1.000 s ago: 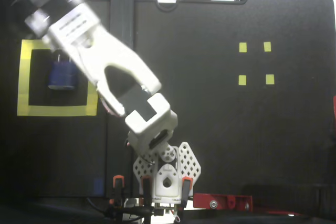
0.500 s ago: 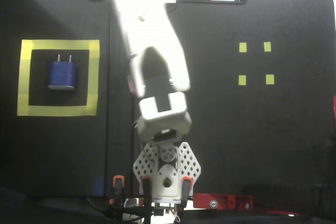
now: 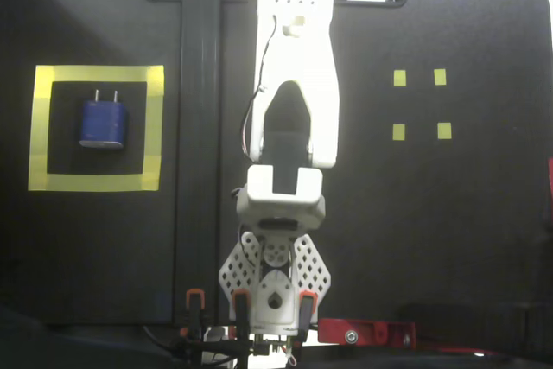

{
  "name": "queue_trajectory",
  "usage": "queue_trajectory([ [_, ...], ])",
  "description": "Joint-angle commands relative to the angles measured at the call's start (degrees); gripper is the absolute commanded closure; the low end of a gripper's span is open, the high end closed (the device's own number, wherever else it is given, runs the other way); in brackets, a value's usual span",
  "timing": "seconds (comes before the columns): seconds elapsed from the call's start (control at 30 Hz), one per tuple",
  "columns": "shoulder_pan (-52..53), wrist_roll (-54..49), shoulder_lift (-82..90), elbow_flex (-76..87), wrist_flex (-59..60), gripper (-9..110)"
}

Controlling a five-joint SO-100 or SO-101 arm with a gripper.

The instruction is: Grasp the block and place it in the designated area.

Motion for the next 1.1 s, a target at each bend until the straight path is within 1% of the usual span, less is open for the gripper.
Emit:
queue_trajectory([
  [0.0,0.7,-0.8,5.0,1.5,-3.7,101],
  [0.3,1.6,-0.9,25.7,23.4,-28.0,101],
  [0.63,1.6,-0.9,51.5,48.9,-45.7,101],
  [0.8,1.4,-0.9,65.3,61.6,-52.4,101],
  [1.07,1.1,-0.9,81.9,76.0,-56.4,101],
])
